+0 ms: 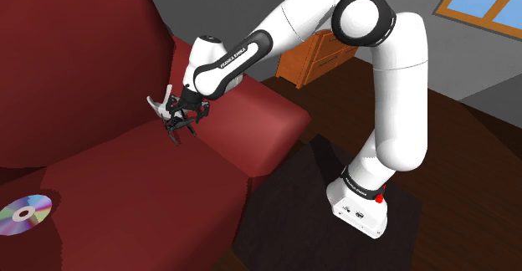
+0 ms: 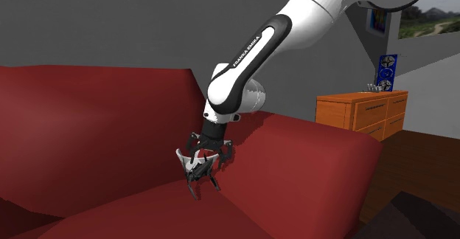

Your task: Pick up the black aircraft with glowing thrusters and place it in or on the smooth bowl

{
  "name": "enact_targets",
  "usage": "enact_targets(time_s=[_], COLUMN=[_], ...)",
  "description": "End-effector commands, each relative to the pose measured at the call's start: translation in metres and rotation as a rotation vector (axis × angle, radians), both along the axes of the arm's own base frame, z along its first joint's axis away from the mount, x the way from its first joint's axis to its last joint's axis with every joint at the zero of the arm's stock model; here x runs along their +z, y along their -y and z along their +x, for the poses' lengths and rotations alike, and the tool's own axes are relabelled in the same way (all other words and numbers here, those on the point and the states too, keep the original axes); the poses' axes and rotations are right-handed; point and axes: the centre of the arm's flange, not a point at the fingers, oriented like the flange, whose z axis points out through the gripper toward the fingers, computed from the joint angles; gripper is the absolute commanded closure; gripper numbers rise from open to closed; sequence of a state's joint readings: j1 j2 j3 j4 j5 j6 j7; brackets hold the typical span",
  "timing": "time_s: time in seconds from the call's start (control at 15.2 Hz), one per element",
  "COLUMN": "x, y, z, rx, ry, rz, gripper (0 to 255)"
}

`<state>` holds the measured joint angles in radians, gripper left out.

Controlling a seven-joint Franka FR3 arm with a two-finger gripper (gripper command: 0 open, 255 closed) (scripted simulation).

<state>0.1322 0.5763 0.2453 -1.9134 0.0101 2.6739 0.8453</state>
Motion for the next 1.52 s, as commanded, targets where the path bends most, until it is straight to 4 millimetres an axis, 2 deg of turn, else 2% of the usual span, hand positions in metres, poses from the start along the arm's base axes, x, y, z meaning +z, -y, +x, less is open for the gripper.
enact_targets(time_s=[0.0, 0.26, 0.33, 0.92, 1.45], x=[-0.001, -0.001, -0.001, -0.001, 0.042], y=[0.0, 0.0, 0.0, 0.0, 0.0], z=[0.0, 0.0, 0.0, 0.0, 0.0], rx=[0.0, 0.0, 0.0, 0.0, 0.0], ry=[0.0, 0.0, 0.0, 0.0, 0.0], rz=[0.0, 0.0, 0.0, 0.0, 0.0], gripper=[0, 0, 255, 255, 255])
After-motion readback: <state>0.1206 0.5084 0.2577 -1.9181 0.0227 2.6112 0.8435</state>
